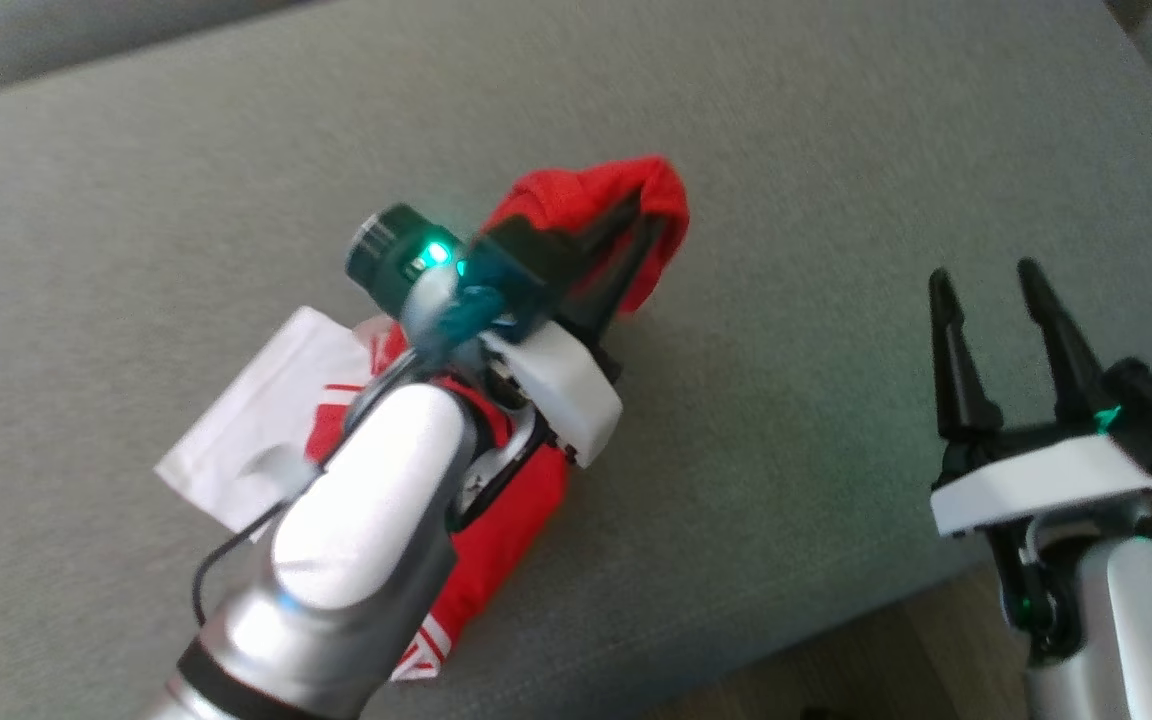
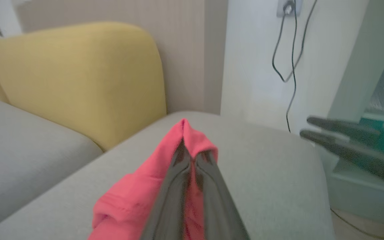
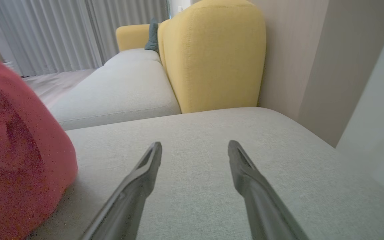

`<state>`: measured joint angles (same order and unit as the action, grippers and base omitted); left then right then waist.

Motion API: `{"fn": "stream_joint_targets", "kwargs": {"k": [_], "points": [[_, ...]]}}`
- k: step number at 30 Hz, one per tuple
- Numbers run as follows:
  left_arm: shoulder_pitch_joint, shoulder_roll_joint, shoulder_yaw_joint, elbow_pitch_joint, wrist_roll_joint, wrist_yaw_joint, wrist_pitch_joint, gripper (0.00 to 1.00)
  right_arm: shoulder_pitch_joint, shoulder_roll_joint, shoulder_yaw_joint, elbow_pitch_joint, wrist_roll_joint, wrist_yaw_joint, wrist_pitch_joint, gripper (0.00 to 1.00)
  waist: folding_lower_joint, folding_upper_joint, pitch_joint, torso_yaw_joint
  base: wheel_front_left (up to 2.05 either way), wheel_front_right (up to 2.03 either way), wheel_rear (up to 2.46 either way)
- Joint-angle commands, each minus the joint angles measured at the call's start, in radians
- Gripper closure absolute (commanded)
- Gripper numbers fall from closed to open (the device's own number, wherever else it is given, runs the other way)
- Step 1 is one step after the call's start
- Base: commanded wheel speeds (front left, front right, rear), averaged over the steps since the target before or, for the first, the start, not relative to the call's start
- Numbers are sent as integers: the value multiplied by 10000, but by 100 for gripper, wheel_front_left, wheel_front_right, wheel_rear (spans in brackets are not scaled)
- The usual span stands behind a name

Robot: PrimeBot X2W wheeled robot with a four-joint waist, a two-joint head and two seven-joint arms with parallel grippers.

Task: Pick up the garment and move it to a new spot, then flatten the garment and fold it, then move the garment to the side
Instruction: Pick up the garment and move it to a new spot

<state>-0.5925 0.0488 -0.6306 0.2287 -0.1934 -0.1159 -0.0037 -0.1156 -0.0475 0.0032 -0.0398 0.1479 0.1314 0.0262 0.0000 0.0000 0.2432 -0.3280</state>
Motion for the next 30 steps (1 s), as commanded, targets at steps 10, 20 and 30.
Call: {"fn": "stream_joint_targets", "kwargs": {"k": [10,20,30], "points": [[-551,46,-1023,1961,-70,-126,283,68,-716,-30,318,211,347,-7,-505,0,0,0,867,-391,0,0,0],[113,286,-862,1581,-577,357,-1293,0,-571,-29,182,378,169,-7,-358,0,0,0,-61,805,0,0,0],[1410,1388,1295,761,-1403,1887,-2409,0,-345,-28,68,132,-126,-7,42,0,0,0,-718,2290,0,0,0]]}}
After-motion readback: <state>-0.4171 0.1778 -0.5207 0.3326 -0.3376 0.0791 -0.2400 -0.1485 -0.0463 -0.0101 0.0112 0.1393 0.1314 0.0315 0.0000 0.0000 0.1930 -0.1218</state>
